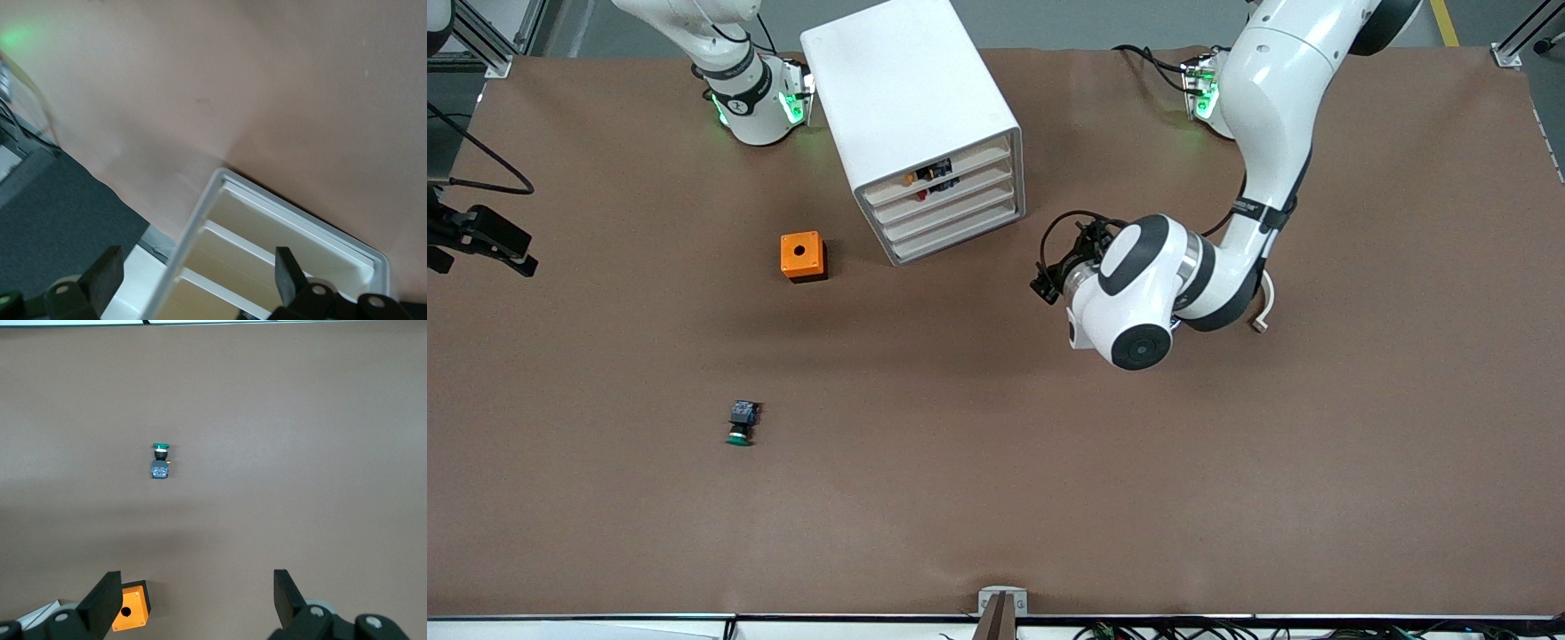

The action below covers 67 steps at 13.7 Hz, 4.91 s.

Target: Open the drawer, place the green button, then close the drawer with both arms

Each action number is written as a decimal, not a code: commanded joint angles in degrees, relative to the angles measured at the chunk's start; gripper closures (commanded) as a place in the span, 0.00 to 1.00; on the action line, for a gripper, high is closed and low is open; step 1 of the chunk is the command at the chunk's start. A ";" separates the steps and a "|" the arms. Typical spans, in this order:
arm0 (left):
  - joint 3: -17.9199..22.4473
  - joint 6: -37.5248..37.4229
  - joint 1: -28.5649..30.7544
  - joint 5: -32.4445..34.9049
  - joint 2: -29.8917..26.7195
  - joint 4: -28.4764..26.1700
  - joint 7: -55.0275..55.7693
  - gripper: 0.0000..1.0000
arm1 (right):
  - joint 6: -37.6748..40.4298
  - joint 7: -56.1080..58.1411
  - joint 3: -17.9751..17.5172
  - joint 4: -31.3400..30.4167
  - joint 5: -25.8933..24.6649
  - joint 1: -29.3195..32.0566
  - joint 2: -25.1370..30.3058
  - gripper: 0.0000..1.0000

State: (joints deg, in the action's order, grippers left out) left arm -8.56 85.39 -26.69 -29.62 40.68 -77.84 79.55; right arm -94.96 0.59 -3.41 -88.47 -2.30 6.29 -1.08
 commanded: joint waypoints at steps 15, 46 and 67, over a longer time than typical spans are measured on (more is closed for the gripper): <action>-0.23 0.23 -3.98 -24.41 17.50 4.01 35.92 0.01 | -0.05 -0.59 -0.28 -0.83 -0.16 0.30 1.16 0.00; 0.65 -3.83 -3.81 -32.78 21.11 2.96 40.06 0.91 | -16.66 -1.38 -0.46 -1.00 8.01 -2.16 -23.61 0.00; 0.47 -0.40 4.54 -32.87 19.44 4.36 17.42 0.01 | -31.52 -9.20 -0.46 -0.92 8.01 -5.77 -42.87 0.46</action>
State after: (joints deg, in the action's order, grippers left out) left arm -7.82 84.65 -22.51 -61.74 61.46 -73.24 101.65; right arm -126.56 -6.80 -3.75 -90.23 5.35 0.48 -43.44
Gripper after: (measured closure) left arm 0.106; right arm 0.264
